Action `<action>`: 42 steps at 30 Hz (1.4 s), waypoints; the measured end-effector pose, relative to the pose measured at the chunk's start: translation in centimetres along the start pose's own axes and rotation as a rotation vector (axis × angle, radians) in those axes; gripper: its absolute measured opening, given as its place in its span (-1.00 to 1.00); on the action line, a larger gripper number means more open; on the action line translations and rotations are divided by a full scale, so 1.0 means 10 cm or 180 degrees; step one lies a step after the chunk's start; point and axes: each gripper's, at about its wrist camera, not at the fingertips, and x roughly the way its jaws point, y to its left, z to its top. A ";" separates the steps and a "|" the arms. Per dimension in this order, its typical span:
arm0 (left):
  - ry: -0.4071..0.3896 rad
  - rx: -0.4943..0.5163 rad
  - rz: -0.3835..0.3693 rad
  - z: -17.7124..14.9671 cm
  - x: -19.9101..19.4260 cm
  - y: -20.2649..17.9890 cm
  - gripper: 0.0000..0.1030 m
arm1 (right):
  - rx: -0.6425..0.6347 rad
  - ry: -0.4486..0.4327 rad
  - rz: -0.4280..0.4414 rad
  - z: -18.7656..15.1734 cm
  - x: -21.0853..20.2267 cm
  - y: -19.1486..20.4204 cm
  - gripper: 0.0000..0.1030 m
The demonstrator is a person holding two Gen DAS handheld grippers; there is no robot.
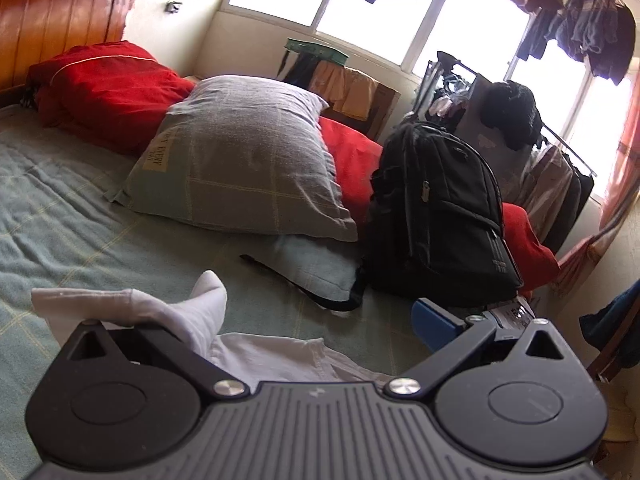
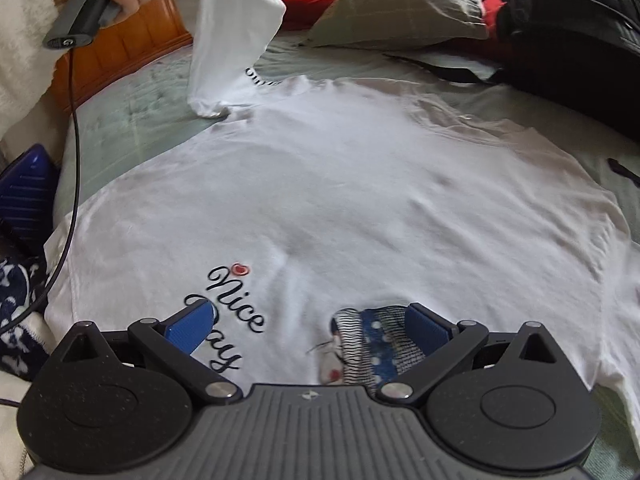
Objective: Fold clothes
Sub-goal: 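Lift the sleeve with the left tool and fold it across the shirt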
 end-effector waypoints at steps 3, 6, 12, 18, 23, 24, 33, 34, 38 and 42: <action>0.0037 0.0070 -0.0047 -0.01 0.06 -0.11 0.97 | -0.0025 -0.0019 0.0002 -0.02 0.00 0.02 1.00; 0.0084 0.0085 -0.0123 -0.02 0.13 -0.21 0.97 | -0.0071 0.0014 0.0035 -0.05 0.04 0.07 1.00; 0.0145 0.0180 -0.0261 -0.03 0.26 -0.43 0.97 | -0.0022 0.0003 0.0111 -0.05 0.06 0.03 1.00; 0.0241 0.0260 -0.0407 -0.10 0.41 -0.64 0.97 | 0.0017 -0.0010 0.0146 -0.06 0.07 0.00 1.00; 0.0322 0.0318 -0.0531 -0.17 0.53 -0.81 0.97 | 0.0039 -0.0021 0.0173 -0.06 0.07 -0.01 1.00; 0.0333 0.0330 -0.0557 -0.19 0.54 -0.84 0.97 | 0.0042 -0.0022 0.0177 -0.06 0.07 -0.02 1.00; 0.0446 0.0465 -0.0789 -0.38 0.64 -1.08 0.97 | 0.0049 -0.0028 0.0189 -0.08 0.07 -0.03 1.00; 0.0461 0.0491 -0.0806 -0.41 0.65 -1.11 0.97 | 0.0051 -0.0029 0.0190 -0.08 0.07 -0.03 1.00; 0.0561 0.0533 -0.0872 -0.52 0.71 -1.18 0.97 | 0.0052 -0.0032 0.0188 -0.08 0.07 -0.03 1.00; 0.0668 0.0606 -0.0991 -0.65 0.76 -1.27 0.97 | 0.0052 -0.0035 0.0189 -0.08 0.07 -0.02 1.00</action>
